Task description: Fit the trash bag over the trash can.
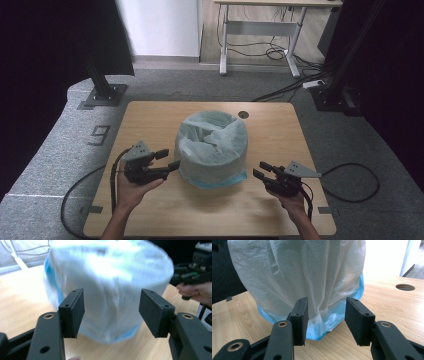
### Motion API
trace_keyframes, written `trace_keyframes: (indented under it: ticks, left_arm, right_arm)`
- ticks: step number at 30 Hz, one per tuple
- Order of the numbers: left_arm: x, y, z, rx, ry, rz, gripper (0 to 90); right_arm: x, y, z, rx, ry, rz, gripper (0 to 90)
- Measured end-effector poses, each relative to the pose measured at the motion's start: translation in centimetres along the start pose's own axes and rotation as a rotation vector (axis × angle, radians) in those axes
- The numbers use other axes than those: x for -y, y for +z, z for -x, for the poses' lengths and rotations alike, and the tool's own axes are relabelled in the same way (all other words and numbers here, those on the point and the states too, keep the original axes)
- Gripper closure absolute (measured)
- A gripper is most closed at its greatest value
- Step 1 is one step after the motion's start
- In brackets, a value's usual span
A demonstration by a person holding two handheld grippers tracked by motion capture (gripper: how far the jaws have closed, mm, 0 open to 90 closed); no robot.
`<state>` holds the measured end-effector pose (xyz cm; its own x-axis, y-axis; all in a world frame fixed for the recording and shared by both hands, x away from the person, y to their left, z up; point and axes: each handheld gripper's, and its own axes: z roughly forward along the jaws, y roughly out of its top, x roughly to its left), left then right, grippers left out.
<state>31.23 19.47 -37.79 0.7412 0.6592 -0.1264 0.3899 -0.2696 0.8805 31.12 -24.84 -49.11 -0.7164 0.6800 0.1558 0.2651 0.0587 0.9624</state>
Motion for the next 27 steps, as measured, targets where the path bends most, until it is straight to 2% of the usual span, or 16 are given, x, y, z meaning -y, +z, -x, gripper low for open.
trace_keyframes:
  ticks: [4,7,10,16,24,27]
  left_arm:
    - [-2.6,0.9,-0.3,0.034,0.022,0.002,35.1]
    - [-3.6,1.4,-0.5,0.057,0.032,-0.004,34.6]
    - [-4.0,1.6,-0.6,0.071,0.035,-0.007,34.0]
    - [-4.2,1.5,-1.5,0.094,0.015,-0.017,32.9]
    - [-5.4,1.4,-2.7,0.138,-0.001,0.007,31.3]
    - [-6.2,1.9,-3.0,0.156,-0.002,-0.015,30.2]
  right_arm:
    - [0.2,-0.6,0.2,0.004,0.006,0.006,52.1]
    - [0.3,-1.1,0.4,0.006,0.017,0.013,52.1]
    - [0.5,-1.5,0.6,0.011,0.022,0.017,52.1]
    - [0.6,-1.9,1.0,0.014,0.029,0.022,50.7]
    - [1.0,-1.8,1.1,0.014,0.033,0.009,48.1]
    - [1.1,-1.6,1.0,0.008,0.032,-0.003,47.6]
